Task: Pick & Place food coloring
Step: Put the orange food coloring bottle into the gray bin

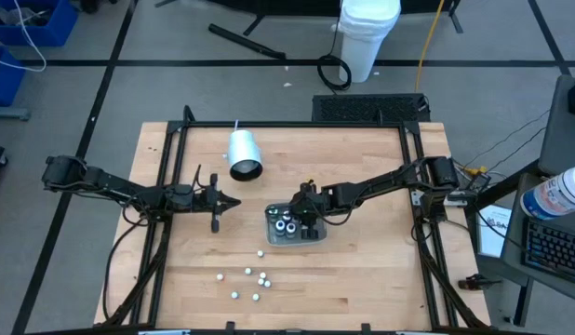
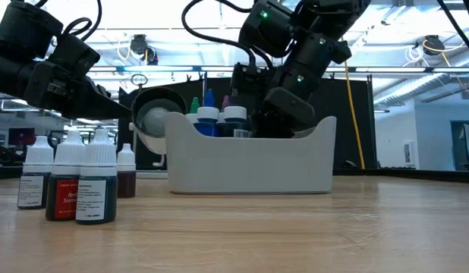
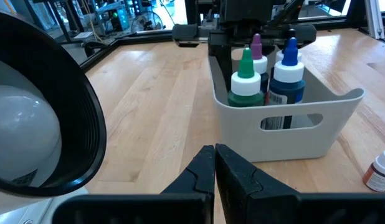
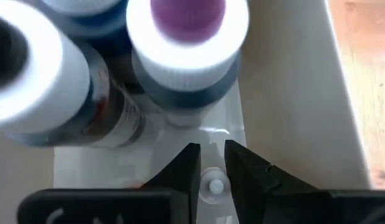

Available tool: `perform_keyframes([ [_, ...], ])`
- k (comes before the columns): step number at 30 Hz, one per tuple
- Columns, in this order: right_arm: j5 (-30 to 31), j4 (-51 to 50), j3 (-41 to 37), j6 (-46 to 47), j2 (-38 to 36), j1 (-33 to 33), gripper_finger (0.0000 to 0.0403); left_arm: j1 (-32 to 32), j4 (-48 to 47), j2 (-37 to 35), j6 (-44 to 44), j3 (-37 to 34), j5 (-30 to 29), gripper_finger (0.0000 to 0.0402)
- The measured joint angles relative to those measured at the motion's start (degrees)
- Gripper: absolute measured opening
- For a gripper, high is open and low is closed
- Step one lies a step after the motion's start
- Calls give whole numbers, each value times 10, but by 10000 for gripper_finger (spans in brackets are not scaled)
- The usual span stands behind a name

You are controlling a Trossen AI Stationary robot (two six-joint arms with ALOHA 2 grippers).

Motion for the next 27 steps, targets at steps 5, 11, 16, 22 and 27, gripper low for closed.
perform_keyframes([
  [5, -1, -5, -1, -2, 1, 0, 79, 0, 0, 0, 0, 0, 0, 19],
  [11, -1, -8, -2, 4, -14, 0, 97, 0, 0, 0, 0, 0, 0, 19],
  [16, 0, -8, -2, 5, -43, 0, 102, 0, -2, 0, 0, 0, 0, 19],
  [22, 0, -11, -1, 18, -64, 0, 102, 0, -1, 0, -1, 0, 0, 19],
  [27, 49, -36, -1, 7, -93, 0, 102, 0, -4, 0, -3, 0, 0, 19],
])
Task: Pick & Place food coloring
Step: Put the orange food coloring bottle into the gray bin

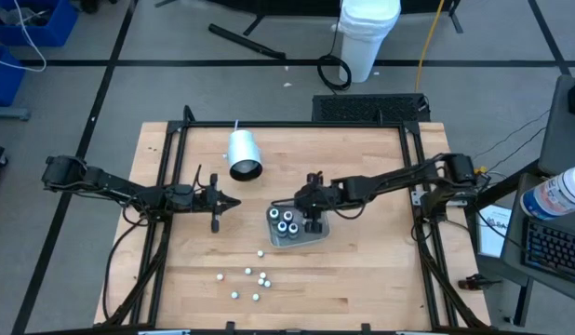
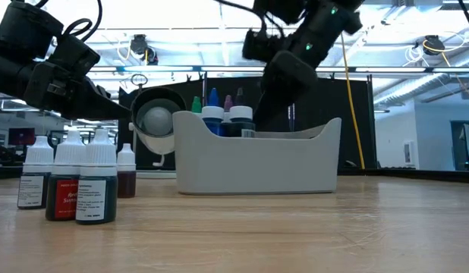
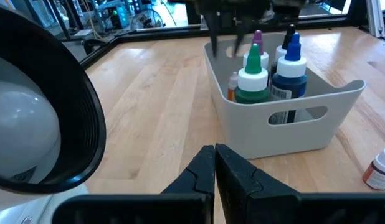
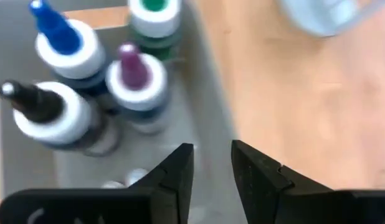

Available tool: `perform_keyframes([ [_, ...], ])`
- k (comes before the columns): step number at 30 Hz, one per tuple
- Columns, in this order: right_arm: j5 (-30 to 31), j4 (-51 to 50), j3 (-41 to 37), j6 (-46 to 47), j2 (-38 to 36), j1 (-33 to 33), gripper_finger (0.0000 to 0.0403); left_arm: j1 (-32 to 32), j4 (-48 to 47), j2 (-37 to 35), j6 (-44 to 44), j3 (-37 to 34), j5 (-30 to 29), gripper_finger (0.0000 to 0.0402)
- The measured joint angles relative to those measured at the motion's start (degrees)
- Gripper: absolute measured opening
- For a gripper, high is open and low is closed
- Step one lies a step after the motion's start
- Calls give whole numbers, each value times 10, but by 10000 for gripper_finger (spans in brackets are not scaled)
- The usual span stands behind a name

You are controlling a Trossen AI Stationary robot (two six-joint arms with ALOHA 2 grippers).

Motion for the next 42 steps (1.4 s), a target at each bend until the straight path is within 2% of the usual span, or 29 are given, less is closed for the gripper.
perform_keyframes([
  [3, 40, -13, 0, -18, -35, 0, 102, 0, 0, 0, 0, 0, 0, 19],
  [8, 43, -12, -9, -54, -103, 1, 86, 0, 0, 0, 0, 0, 0, 19],
  [14, 100, -6, -40, -72, -151, -8, 11, 0, -1, 0, 0, 0, 0, 19],
  [17, 101, 7, -72, -78, -168, -22, 11, 0, 0, 0, 0, 0, 0, 19],
  [24, 98, 109, -164, -108, -201, -46, 2, 1, 4, 0, 3, 0, -7, 19],
  [29, 97, 120, -191, -92, -213, -61, 1, 1, 7, 0, 3, 0, -25, 19],
  [34, 97, 146, -203, -90, -213, -43, 1, 1, 8, 0, 3, 0, -30, 19],
  [37, 102, 213, -227, -119, -213, -32, 1, 1, 8, 0, 3, 0, -30, 19],
  [39, 91, 251, -235, -125, -213, -34, 0, 1, 8, 0, 3, 0, -30, 19],
  [42, 25, 262, -236, -126, -213, -51, 0, 1, 7, 0, 3, 0, -30, 19],
])
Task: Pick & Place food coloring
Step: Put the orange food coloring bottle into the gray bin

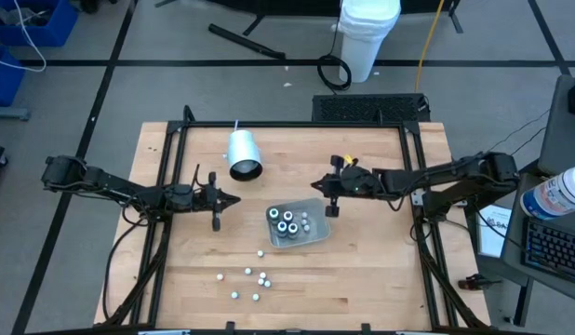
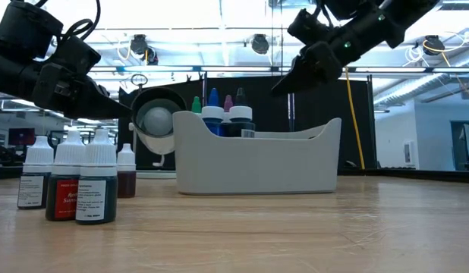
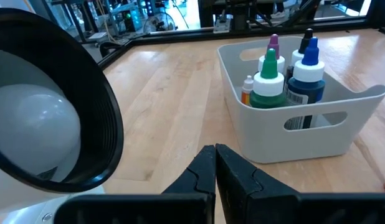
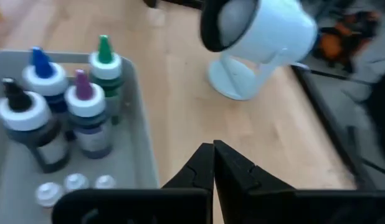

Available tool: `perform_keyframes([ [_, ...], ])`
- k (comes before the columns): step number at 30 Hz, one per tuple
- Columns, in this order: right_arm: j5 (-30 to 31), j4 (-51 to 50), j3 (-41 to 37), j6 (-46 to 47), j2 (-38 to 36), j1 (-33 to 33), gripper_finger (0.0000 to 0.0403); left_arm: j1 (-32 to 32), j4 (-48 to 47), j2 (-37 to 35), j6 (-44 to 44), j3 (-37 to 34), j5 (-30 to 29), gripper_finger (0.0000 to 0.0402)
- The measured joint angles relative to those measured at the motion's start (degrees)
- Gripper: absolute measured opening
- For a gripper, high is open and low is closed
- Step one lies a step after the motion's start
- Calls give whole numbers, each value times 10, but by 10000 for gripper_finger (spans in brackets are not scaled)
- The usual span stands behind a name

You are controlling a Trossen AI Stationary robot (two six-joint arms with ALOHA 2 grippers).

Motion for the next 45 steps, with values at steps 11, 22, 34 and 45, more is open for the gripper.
perform_keyframes([
  [11, -96, 15, -2, 36, 2, -61, 0, 0, 0, 0, 6, 0, 0, 19],
  [22, -106, 25, -59, 82, 8, -73, 0, 0, 1, 0, 4, 0, 0, 19],
  [34, -58, 109, -107, 135, 12, -52, 0, 0, 3, 0, 4, 0, 0, 19],
  [45, 43, 207, -159, 118, 5, -10, 0, 0, 8, 0, 28, 0, 0, 19],
])
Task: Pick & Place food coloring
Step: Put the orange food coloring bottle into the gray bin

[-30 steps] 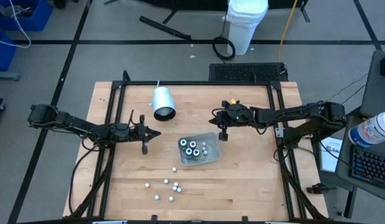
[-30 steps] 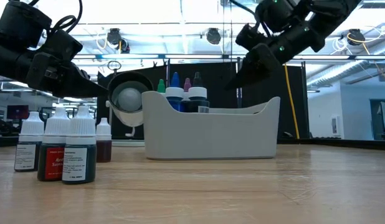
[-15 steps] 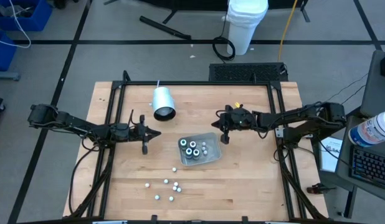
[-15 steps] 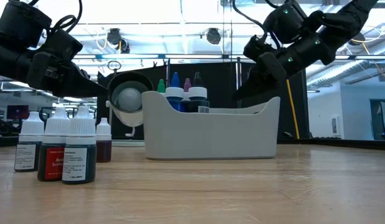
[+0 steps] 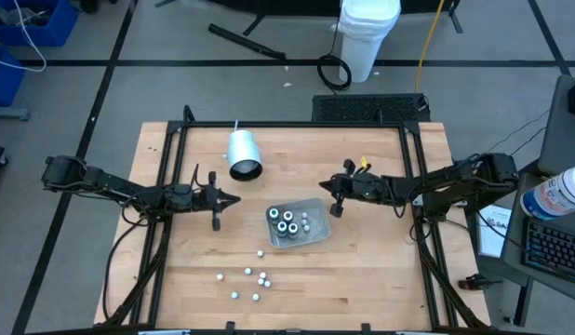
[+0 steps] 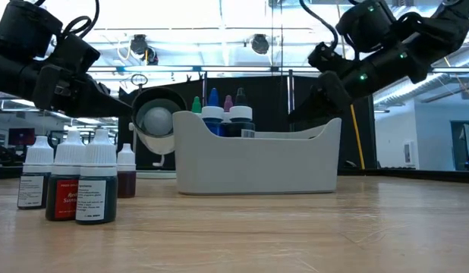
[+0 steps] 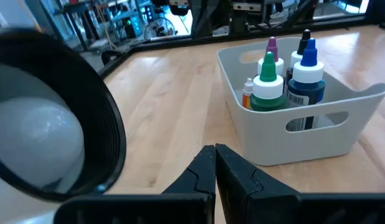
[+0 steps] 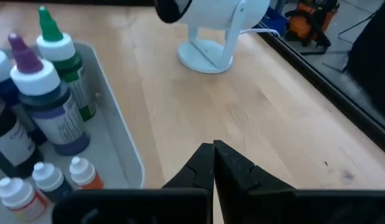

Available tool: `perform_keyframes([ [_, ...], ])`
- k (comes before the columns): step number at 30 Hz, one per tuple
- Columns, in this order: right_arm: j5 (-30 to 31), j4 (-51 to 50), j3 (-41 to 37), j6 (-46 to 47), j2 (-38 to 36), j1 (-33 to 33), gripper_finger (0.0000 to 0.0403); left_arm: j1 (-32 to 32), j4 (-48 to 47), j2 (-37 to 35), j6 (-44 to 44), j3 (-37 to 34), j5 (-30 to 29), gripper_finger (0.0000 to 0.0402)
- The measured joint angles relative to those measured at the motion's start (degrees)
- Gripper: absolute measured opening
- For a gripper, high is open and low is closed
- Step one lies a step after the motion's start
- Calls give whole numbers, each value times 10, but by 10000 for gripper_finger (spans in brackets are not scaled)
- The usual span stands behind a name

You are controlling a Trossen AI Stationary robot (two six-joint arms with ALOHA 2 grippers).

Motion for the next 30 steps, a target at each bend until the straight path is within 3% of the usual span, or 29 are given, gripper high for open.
perform_keyframes([
  [17, -1, 55, 0, -40, 1, 2, 0, 0, 19, 0, -1, 0, 2, 19],
  [23, -62, 69, 0, -46, 1, 17, 0, 0, 21, 0, -75, 0, 37, 19],
  [30, -59, 98, 0, -41, 1, 25, 0, 0, 17, 0, -73, 0, 33, 19],
])
